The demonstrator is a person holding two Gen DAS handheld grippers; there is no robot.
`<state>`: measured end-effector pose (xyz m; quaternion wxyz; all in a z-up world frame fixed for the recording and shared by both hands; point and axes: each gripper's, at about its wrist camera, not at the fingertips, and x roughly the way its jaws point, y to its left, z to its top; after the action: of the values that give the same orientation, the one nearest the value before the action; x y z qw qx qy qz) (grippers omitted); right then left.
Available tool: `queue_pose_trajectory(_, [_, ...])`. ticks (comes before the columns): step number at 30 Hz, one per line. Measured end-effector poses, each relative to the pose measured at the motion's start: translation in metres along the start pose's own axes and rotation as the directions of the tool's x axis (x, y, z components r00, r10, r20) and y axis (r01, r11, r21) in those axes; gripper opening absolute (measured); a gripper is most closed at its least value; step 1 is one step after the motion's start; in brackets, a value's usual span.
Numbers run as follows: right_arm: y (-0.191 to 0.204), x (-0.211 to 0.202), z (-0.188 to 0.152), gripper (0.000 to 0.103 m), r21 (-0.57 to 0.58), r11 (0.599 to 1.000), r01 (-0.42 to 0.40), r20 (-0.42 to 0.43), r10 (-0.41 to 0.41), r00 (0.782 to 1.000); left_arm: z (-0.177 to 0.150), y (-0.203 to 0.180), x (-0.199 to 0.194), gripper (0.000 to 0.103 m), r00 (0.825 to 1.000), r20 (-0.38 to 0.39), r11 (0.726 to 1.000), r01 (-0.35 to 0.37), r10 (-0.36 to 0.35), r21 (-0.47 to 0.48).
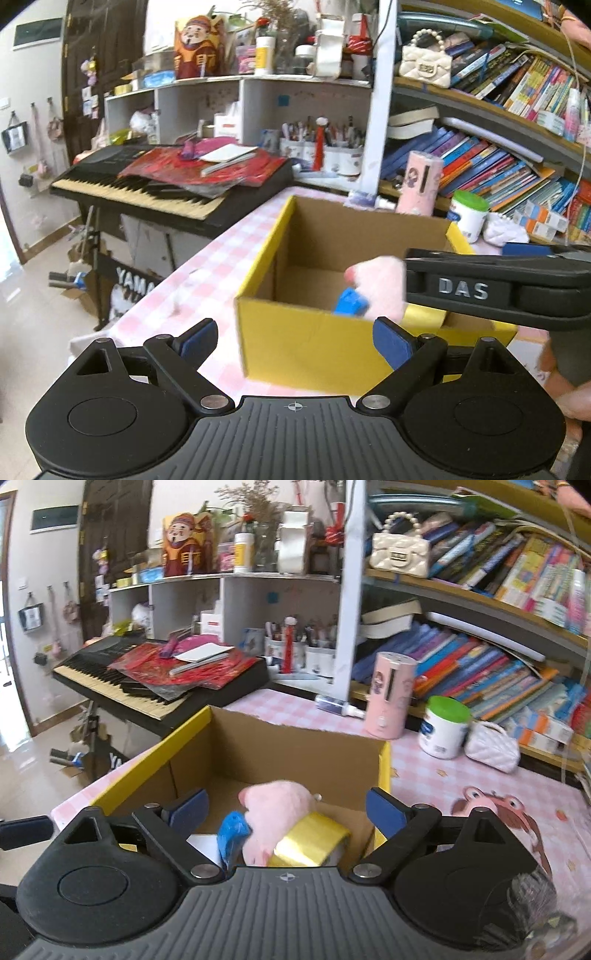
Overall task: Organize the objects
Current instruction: 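Withdraw both open tools from the yellow box toward the toy car and chick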
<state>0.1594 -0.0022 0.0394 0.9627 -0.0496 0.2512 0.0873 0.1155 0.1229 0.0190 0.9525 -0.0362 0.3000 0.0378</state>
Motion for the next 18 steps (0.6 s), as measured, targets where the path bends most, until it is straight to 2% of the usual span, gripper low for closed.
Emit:
queue_pose_trajectory(6, [0.019, -0.017, -0.022, 0.098, -0.048, 0.995, 0.083, -0.033, -0.085, 0.996, -0.018, 0.019, -0.014, 0.093, 0.990, -0.038, 0.990, -0.138, 0.138, 0.001])
queue_pose_trajectory(18, [0.056, -0.071, -0.069, 0.100, -0.111, 0.989, 0.098, -0.087, -0.108, 0.990, -0.062, 0.045, -0.065, 0.093, 0.983, -0.076, 0.986, -0.168, 0.166, -0.017])
